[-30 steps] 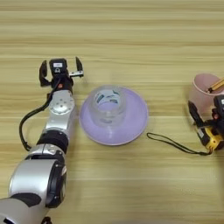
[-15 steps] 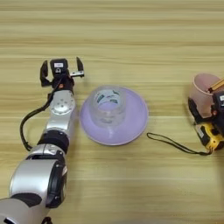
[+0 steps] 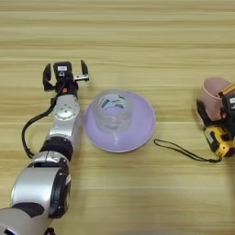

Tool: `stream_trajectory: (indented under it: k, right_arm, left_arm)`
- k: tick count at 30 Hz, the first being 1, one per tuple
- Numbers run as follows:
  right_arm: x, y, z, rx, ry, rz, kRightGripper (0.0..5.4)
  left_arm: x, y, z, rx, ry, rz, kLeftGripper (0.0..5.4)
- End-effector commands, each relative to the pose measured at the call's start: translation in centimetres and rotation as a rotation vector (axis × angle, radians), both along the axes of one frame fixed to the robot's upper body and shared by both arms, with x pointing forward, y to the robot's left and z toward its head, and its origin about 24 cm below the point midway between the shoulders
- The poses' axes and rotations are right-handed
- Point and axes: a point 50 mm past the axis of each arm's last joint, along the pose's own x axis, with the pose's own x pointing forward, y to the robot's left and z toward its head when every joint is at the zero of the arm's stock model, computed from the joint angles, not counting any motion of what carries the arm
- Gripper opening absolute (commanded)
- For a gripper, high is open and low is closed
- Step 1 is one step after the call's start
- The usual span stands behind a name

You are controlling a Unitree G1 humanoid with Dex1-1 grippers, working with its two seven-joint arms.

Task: Move the objects on the table

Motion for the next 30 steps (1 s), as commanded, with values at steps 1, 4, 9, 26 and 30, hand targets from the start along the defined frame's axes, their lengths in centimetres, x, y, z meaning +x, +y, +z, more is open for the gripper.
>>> stream_trajectory:
  k: [1, 4, 9, 26, 30]
  right_arm:
    - [0.3, 0.4, -0.1, 0.009, -0.002, 0.030, 5.01]
    - [0.3, 0.7, -0.1, 0.017, -0.009, 0.049, 4.61]
    - [0.1, 1.8, -0.1, 0.031, -0.007, 0.101, 4.36]
    - [-0.5, 7.1, -1.2, 0.051, 0.057, 0.300, 4.33]
    - [-0.7, 7.7, -1.5, 0.053, 0.070, 0.320, 4.33]
  left_arm:
    - [0.0, -0.3, -0.1, 0.003, 0.016, -0.006, 5.40]
    - [0.0, -0.3, -0.1, 0.002, 0.016, -0.006, 5.40]
    - [0.1, -0.3, -0.2, 0.002, 0.017, -0.007, 5.40]
    - [0.0, -0.5, -0.1, -0.002, 0.014, -0.012, 5.40]
    - [0.0, -0.5, -0.1, -0.003, 0.013, -0.011, 5.40]
